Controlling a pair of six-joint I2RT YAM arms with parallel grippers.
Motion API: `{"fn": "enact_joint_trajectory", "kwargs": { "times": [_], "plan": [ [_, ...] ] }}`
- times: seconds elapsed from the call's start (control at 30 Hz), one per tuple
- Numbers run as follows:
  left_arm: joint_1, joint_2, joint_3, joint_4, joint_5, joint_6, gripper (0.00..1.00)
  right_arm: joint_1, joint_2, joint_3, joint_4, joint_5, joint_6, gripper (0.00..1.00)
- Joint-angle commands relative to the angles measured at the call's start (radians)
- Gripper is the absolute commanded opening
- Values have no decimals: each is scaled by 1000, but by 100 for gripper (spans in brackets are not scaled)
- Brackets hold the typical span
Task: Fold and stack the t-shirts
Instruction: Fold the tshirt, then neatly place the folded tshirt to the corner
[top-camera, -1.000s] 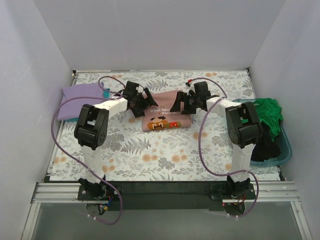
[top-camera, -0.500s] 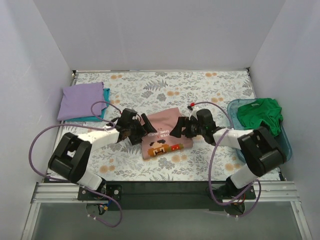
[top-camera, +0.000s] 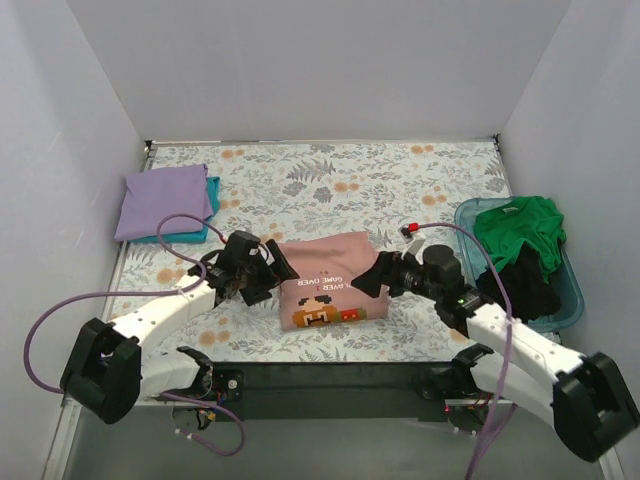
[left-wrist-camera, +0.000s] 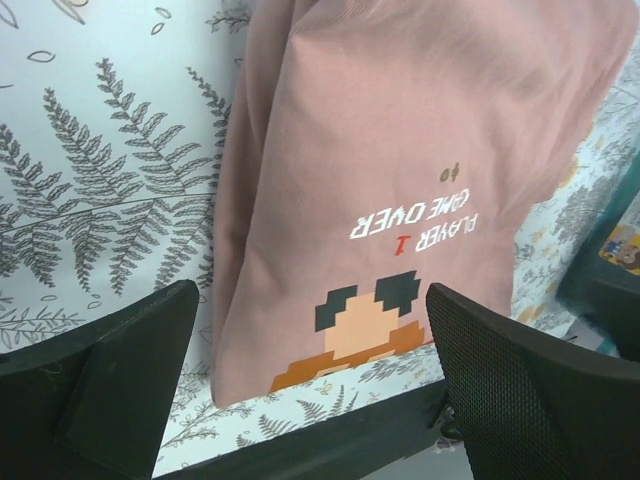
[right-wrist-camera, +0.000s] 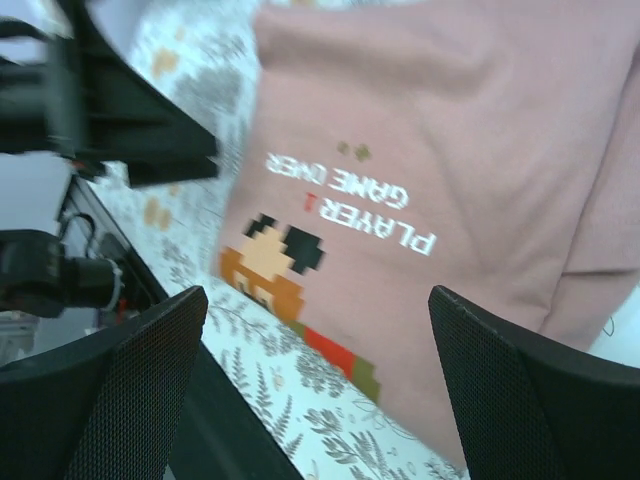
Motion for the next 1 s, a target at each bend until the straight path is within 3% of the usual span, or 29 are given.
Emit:
{"fn": "enact_joint_trajectory", "kwargs": {
  "times": [0.0, 0.2, 0.37, 0.67, 0.87, 0.97],
  "plan": [
    [-8, -4, -23, -50, -32, 14, 98, 5, -219, -22, -70, 54, 28, 98],
    [-9, 123, 4, -52, -61, 24, 98, 5, -459, -97, -202, 195, 83, 99],
    [-15, 209, 13, -8, -67, 40, 92, 5, -499, -119, -229, 209, 91, 98],
    [-52, 397, 64, 23, -84, 53, 58, 3, -469, -110, -229, 207, 74, 98],
    [-116, 480, 124, -7, -171, 42, 47, 3, -492, -116, -271, 247, 59, 98],
    [-155, 531, 164, -34, -230, 36, 30, 5, -501, -118, -282, 270, 50, 98]
  ]
}}
